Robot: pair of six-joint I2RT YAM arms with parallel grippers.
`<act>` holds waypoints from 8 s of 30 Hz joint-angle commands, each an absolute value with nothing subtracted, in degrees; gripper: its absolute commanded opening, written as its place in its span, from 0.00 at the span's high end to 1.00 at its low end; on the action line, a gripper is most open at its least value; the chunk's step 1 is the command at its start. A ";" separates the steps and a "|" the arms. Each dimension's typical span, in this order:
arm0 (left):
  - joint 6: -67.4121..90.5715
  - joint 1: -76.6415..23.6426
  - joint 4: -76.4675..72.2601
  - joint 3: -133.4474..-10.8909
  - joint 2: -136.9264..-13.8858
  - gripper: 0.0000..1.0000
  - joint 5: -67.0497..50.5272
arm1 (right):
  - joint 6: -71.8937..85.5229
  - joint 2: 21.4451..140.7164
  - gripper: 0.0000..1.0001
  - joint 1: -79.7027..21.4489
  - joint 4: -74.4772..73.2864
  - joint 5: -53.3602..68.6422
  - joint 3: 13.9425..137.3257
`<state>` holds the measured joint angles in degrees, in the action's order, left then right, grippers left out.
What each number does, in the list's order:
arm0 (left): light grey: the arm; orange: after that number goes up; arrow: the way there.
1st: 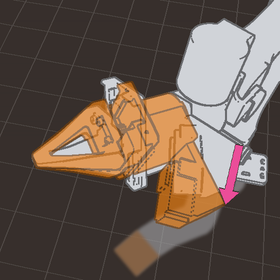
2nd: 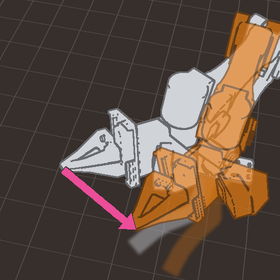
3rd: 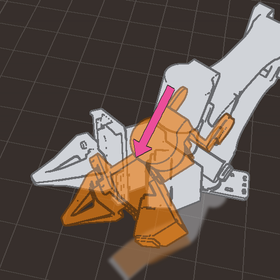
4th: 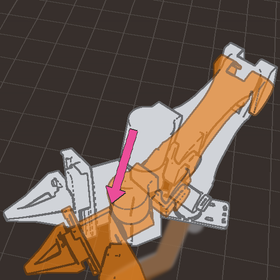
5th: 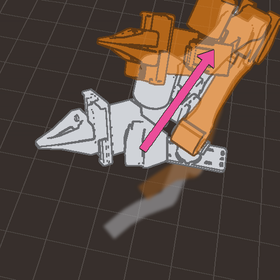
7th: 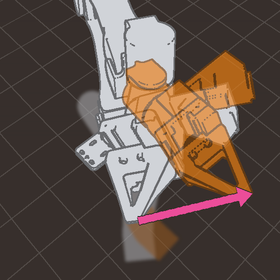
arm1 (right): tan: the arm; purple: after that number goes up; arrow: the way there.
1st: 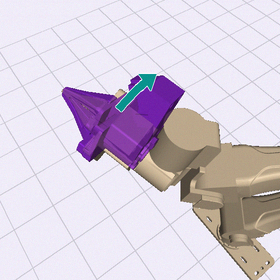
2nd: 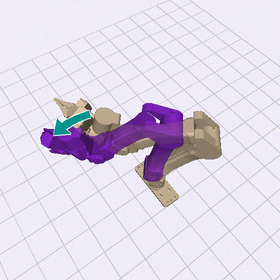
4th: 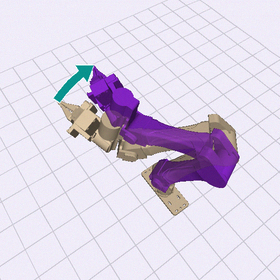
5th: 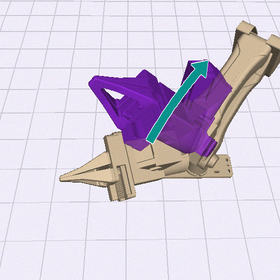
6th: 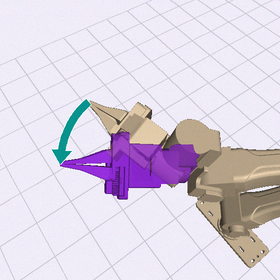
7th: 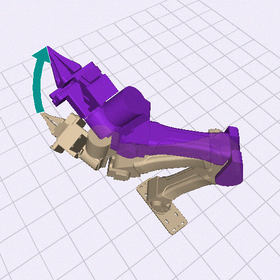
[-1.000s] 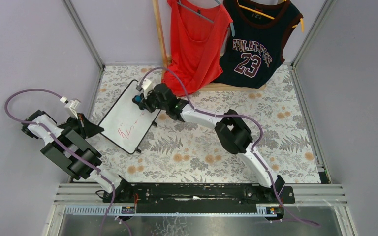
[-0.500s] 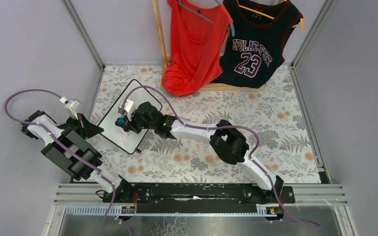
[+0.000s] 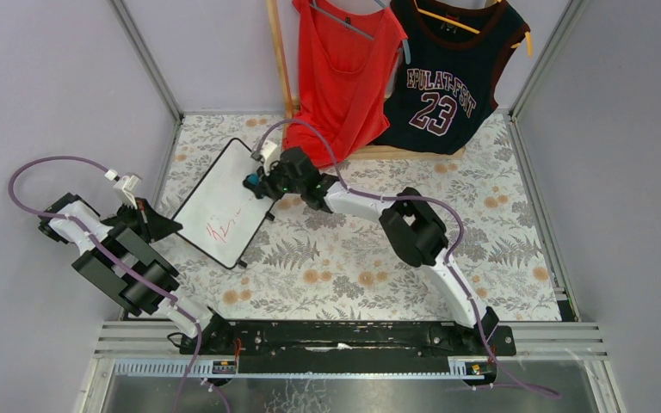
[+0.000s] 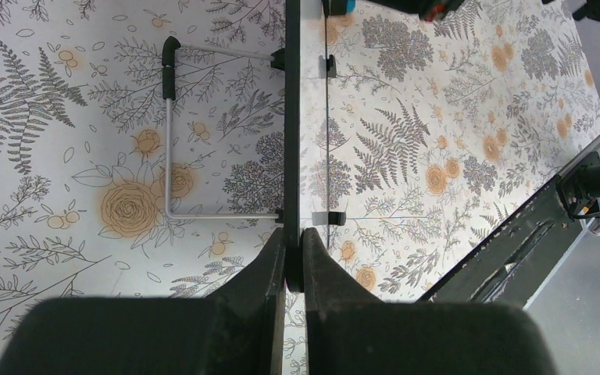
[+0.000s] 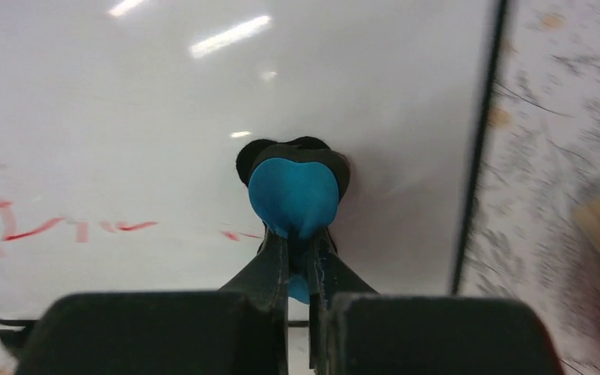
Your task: Erase the whiteboard
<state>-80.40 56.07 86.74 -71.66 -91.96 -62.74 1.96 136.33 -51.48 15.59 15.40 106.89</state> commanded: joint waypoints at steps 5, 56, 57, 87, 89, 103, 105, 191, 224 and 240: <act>-86.57 54.60 83.23 -69.13 -92.20 1.00 -50.10 | 2.00 134.28 1.00 -47.94 16.36 10.98 103.43; -86.25 54.14 83.23 -69.03 -92.03 1.00 -50.21 | 1.49 131.24 1.00 -53.58 15.82 4.25 103.54; -86.26 54.14 83.23 -69.04 -92.01 1.00 -50.17 | 2.07 130.95 1.00 -53.67 15.93 5.01 103.42; -86.27 54.19 83.25 -68.47 -91.80 1.00 -50.07 | 2.87 135.88 1.00 -69.63 13.65 3.87 112.23; -86.24 54.14 83.24 -68.44 -91.85 1.00 -50.06 | 3.21 135.97 1.00 -68.33 13.11 4.02 112.06; -86.24 54.12 83.24 -68.59 -91.81 1.00 -50.01 | 4.13 133.52 1.00 -57.53 14.15 0.70 106.03; -86.29 54.14 83.23 -68.64 -91.93 1.00 -50.02 | 3.72 132.53 1.00 -56.74 14.45 -0.14 104.88; -86.53 54.12 83.23 -68.11 -92.15 1.00 -50.22 | 11.77 130.52 1.00 -69.90 21.49 -0.14 96.19; -86.34 54.14 83.23 -68.26 -92.10 1.00 -49.75 | 10.19 129.18 1.00 -63.47 18.83 -0.47 96.37; -86.28 54.14 83.23 -68.25 -91.85 1.00 -49.94 | 9.66 133.24 1.00 -70.43 16.50 -1.89 102.99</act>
